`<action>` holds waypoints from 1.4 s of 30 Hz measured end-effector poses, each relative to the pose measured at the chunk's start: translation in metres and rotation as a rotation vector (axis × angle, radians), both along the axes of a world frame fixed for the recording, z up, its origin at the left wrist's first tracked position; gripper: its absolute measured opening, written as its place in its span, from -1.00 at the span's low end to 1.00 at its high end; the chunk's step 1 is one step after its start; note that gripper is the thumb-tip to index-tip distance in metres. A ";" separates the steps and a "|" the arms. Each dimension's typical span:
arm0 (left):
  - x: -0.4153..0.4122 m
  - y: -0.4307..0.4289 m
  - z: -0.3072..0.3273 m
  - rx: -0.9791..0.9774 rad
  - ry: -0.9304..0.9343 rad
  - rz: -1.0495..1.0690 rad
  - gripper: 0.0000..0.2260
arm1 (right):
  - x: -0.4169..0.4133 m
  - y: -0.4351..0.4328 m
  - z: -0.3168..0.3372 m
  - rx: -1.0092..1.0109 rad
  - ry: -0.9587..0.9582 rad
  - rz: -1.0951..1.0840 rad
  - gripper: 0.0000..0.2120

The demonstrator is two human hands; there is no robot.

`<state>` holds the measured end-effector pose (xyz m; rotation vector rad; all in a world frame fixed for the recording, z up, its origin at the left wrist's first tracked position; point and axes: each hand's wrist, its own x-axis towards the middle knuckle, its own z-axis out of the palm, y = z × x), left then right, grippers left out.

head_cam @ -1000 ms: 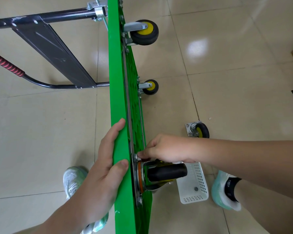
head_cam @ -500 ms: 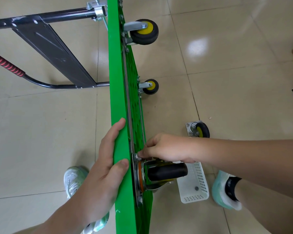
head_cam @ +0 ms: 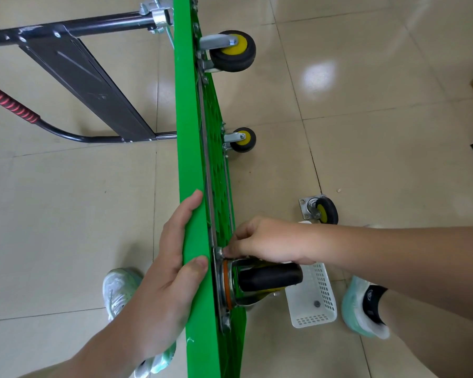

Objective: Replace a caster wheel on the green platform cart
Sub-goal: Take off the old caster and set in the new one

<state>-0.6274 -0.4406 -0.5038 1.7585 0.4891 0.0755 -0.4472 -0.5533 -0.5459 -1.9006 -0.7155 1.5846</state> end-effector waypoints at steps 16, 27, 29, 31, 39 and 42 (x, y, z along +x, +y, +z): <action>0.000 0.000 -0.001 -0.019 0.004 0.004 -0.34 | 0.000 0.000 -0.002 0.027 -0.029 -0.007 -0.72; 0.000 0.000 0.001 -0.005 0.009 -0.004 -0.35 | -0.001 0.000 0.002 0.002 0.020 0.003 -0.75; 0.000 0.000 0.002 0.005 0.010 -0.005 -0.35 | 0.000 0.000 0.001 0.006 0.010 0.009 -0.76; 0.000 0.000 0.002 -0.003 0.012 0.001 -0.35 | 0.000 0.000 0.000 -0.017 -0.004 -0.004 -0.64; 0.000 0.000 0.002 0.004 0.020 0.004 -0.36 | -0.002 0.001 -0.002 -0.031 0.008 -0.002 -0.66; 0.000 0.000 0.002 0.004 0.026 0.001 -0.36 | -0.002 0.001 -0.004 0.002 0.057 -0.012 -0.81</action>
